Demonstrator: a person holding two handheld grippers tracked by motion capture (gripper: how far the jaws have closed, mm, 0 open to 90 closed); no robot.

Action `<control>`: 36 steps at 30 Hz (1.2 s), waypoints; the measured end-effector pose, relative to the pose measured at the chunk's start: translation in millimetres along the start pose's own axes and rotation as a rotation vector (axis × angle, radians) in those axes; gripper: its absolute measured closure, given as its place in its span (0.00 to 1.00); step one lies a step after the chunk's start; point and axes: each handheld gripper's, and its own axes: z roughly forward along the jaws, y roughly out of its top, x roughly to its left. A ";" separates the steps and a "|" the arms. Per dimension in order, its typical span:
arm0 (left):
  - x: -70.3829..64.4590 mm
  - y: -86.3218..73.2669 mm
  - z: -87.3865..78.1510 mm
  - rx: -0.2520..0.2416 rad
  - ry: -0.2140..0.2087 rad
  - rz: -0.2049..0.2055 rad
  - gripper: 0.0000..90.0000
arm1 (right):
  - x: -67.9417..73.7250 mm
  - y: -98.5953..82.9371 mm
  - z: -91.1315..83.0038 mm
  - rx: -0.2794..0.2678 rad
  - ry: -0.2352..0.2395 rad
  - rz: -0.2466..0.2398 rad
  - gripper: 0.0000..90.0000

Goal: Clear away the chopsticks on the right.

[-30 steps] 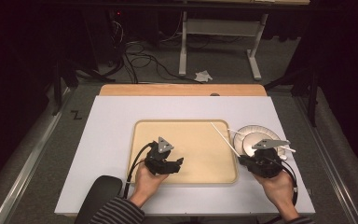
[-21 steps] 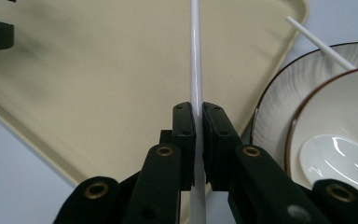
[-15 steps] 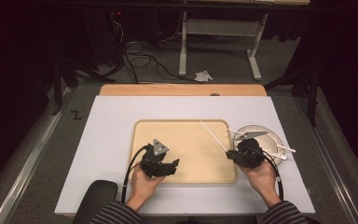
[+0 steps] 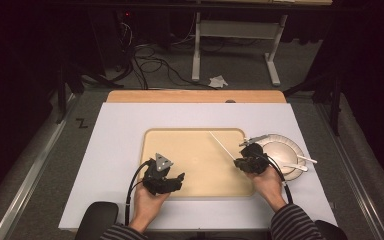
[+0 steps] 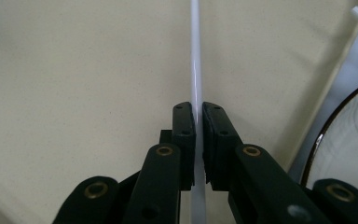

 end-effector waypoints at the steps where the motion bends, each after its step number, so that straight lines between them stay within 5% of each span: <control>1: 0.0 0.0 0.0 0.000 0.000 0.000 0.35 | 0.0 0.0 0.0 0.000 0.000 0.000 0.95; 21: 8.3 -18.1 -18.8 -0.002 0.071 -0.055 0.35 | 0.1 15.7 49.3 0.107 -0.045 0.002 0.94; 36: 7.2 -20.3 -21.2 -0.003 0.073 -0.060 0.35 | 3.2 17.6 54.5 0.113 -0.090 -0.005 0.86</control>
